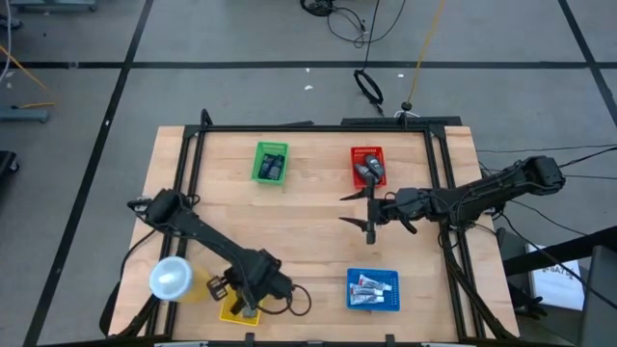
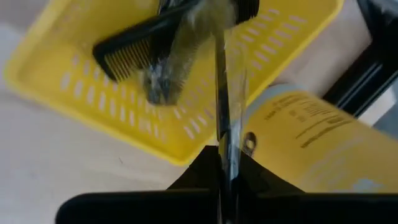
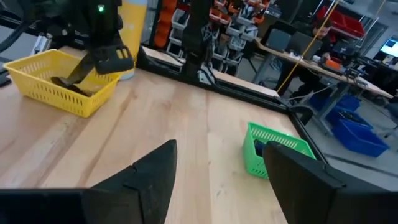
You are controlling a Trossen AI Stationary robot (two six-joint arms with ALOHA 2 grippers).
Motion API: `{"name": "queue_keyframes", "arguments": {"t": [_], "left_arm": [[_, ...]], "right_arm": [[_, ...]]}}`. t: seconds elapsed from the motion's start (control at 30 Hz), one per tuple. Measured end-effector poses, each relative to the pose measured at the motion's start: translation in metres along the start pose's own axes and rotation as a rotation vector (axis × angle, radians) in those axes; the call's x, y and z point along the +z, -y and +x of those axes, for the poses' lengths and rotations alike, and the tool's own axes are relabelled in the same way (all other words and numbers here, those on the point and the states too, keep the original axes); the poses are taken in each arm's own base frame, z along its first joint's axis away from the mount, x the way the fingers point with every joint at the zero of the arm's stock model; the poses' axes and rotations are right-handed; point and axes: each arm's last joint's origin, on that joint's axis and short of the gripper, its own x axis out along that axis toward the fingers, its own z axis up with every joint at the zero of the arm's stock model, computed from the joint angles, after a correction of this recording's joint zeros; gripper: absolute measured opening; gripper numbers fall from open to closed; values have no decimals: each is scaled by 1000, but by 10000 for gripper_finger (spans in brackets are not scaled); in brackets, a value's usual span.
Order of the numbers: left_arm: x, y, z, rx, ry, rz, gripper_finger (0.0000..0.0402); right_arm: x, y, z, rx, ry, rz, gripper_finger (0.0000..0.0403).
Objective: Pick & Place Travel size toiletries
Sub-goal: Put the black hairbrush into the yellow bin
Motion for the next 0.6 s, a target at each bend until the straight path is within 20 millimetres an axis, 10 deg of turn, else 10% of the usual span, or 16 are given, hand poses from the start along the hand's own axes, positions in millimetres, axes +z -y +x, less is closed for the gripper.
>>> {"name": "queue_keyframes", "arguments": {"t": [0.27,0.6], "left_arm": [[12,-6,11,2,0,172,14],[20,-11,10,38,81,92,120]], "right_arm": [[0,0,0,1,-4,-1,230],[0,0,0,1,-5,-5,228]]}}
